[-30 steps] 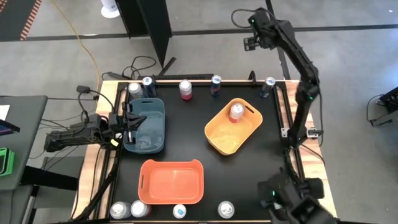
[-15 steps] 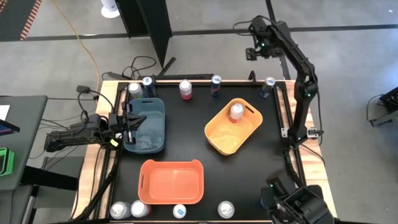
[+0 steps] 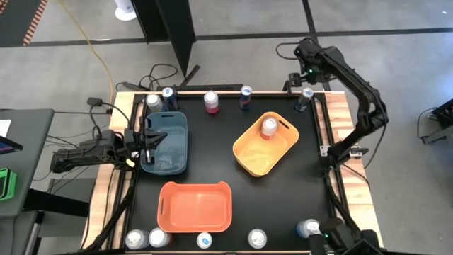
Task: Sort soda cans
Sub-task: Put the blue soda can into the orange bin
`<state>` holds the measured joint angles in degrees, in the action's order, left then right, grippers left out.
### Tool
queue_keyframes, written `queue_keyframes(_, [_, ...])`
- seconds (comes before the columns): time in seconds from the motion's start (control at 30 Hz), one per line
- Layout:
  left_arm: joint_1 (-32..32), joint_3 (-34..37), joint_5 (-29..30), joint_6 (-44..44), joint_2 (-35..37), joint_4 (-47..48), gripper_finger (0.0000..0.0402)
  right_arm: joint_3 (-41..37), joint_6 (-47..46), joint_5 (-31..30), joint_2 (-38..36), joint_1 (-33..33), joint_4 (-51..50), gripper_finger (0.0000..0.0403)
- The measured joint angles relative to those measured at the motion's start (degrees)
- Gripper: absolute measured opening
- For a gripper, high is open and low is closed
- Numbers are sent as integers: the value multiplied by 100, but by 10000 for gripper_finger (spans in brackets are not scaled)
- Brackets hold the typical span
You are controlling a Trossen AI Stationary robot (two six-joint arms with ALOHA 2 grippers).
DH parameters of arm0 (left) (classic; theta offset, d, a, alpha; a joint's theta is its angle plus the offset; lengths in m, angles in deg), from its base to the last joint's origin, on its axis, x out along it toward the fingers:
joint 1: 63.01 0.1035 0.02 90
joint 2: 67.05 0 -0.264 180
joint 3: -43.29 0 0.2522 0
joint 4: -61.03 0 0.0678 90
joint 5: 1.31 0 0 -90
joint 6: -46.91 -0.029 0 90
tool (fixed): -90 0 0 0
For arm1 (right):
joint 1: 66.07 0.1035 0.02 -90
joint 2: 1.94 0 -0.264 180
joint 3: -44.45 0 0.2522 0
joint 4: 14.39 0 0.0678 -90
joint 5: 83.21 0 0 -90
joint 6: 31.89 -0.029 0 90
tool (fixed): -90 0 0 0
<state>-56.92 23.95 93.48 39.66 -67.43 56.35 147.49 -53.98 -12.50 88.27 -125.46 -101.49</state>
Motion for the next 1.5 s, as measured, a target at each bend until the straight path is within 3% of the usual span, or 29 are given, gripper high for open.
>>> queue_keyframes(0.2, [0,0,1,110,2,-50,2,-333,377,577,217,-170,267,384])
queue_keyframes(0.43, [0,0,2,253,0,12,2,-332,549,734,457,-263,332,384])
queue_keyframes(0.87, [0,0,7,254,0,114,2,-331,-41,374,696,-252,227,384])
queue_keyframes(1.27, [0,0,11,236,0,152,2,-331,445,594,729,-243,89,382])
queue_keyframes(1.5, [0,0,11,262,0,147,2,-285,477,520,982,-265,80,360])
